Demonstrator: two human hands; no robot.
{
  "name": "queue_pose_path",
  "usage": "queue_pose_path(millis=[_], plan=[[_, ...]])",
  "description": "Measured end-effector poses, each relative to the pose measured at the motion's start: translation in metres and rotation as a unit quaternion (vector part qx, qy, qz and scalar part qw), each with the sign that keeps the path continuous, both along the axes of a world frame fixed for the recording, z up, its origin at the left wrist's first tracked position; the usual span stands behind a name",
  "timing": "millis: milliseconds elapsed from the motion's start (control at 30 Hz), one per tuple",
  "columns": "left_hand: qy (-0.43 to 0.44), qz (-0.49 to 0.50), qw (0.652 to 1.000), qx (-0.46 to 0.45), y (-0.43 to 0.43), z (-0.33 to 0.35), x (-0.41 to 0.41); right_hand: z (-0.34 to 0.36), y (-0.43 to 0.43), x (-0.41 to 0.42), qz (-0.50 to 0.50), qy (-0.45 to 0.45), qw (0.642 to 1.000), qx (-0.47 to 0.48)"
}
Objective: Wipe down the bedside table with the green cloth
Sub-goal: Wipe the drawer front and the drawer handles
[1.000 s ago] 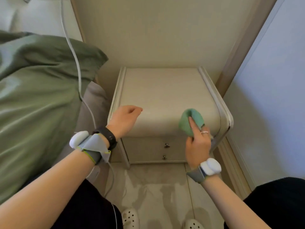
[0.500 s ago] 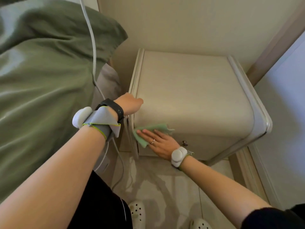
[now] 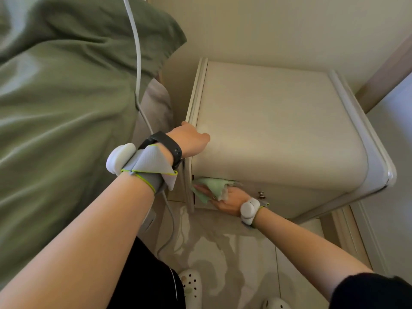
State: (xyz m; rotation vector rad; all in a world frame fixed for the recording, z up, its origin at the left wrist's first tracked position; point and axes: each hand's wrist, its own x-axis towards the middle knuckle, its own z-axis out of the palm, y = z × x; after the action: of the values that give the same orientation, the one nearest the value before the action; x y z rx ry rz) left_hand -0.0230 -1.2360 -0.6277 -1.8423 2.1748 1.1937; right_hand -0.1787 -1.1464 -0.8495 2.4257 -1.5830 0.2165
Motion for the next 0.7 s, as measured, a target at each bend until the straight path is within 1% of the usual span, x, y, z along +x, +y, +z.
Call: queue_pose_path(millis=[33,67,100,133,167,233,267,333,400,467,500,533,600,700], plan=[[0.005,0.0,1.0,0.001,0.0,0.0,0.0,-0.002,0.002,0.0,0.019,0.015,0.998,0.059],[0.004,-0.001,1.0,0.003,0.0,0.0,0.0,-0.001,0.003,0.005,0.041,0.076,0.996,0.019],[0.003,-0.003,1.0,0.005,0.001,0.001,0.0,-0.007,0.01,0.002,0.116,0.171,0.974,-0.088],[0.001,-0.005,1.0,0.007,0.002,0.001,0.0,0.002,0.012,0.003,0.189,0.197,0.949,-0.158],[-0.001,-0.007,1.0,0.006,0.002,0.003,-0.001,0.016,0.013,0.005,0.225,0.18,0.936,-0.202],[-0.004,-0.012,1.0,0.007,0.004,0.007,-0.002,0.034,0.011,0.015,0.228,0.099,0.939,-0.239],[-0.003,-0.015,1.0,0.009,0.005,0.009,-0.002,0.038,0.01,0.02,0.218,0.079,0.942,-0.243],[0.0,-0.022,1.0,0.016,0.007,0.014,-0.002,0.03,0.005,0.025,0.184,0.107,0.948,-0.236],[-0.001,-0.026,1.0,0.016,0.007,0.016,-0.001,0.01,0.001,0.026,0.149,0.146,0.958,-0.198],[0.002,-0.029,0.999,0.019,0.009,0.017,0.0,-0.014,0.003,0.03,0.126,0.18,0.969,-0.115],[0.008,-0.027,0.999,0.022,0.01,0.017,0.001,-0.022,0.005,0.035,0.12,0.184,0.972,-0.078],[0.013,-0.024,0.999,0.025,0.01,0.018,0.002,-0.024,0.006,0.039,0.114,0.172,0.976,-0.064],[0.016,-0.024,0.999,0.029,0.009,0.019,0.004,-0.01,0.007,0.045,0.107,0.103,0.983,-0.109],[0.011,-0.03,0.999,0.029,0.011,0.023,0.002,0.03,0.009,0.047,0.097,-0.014,0.977,-0.188]])
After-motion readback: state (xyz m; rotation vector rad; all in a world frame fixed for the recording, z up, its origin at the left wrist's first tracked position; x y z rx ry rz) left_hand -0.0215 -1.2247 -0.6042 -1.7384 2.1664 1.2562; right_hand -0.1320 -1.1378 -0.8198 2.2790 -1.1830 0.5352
